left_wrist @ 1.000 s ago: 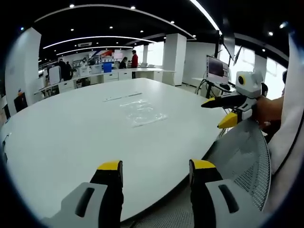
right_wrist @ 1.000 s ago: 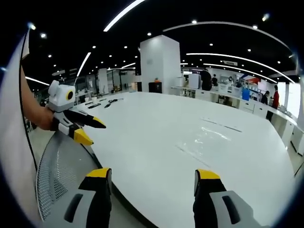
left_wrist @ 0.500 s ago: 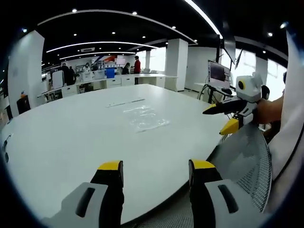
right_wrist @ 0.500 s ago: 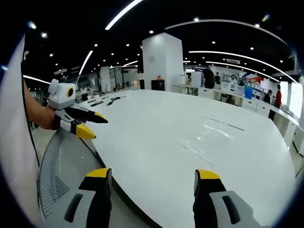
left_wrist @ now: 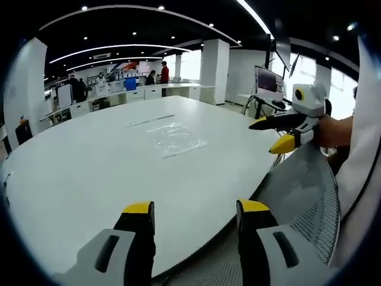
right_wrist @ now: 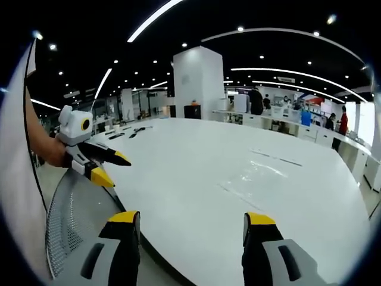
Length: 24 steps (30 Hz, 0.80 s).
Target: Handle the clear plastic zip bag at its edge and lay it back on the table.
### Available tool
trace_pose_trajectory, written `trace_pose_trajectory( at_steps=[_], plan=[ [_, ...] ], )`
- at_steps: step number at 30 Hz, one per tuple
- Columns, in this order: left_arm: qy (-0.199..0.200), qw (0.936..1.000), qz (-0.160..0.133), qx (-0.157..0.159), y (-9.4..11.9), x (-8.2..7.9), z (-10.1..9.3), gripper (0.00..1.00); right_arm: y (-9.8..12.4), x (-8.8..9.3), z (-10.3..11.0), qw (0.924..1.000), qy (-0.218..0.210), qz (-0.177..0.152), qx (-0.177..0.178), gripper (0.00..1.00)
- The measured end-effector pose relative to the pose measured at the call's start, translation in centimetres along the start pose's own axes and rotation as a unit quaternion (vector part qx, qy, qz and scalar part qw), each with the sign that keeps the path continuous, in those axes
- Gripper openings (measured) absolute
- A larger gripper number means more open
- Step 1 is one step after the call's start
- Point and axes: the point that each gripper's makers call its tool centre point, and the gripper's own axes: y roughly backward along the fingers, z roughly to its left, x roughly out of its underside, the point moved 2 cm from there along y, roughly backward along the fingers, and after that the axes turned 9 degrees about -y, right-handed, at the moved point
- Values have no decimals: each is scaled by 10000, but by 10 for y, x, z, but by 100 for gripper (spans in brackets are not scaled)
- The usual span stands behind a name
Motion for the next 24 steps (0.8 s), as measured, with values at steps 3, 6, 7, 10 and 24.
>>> trace_pose_trajectory(
  at_steps=[3, 6, 7, 10, 24],
  plan=[
    [-24, 10000, -10, -6, 1, -1, -3, 54, 0, -1, 0, 10000, 44, -35, 6, 70],
    [6, 9999, -75, -71, 2, -4, -1, 54, 0, -1, 2, 10000, 35, -9, -35, 70],
    [21, 9999, -121, -121, 3, -5, 0, 54, 0, 0, 2, 10000, 26, 5, -58, 70],
    [26, 9996, -196, -180, 4, -8, 1, 54, 0, 1, 3, 9999, 19, 34, -118, 70],
    [0, 9982, -523, -278, 8, -15, 7, 53, -2, 2, 6, 9997, 146, 122, -176, 69]
  ],
)
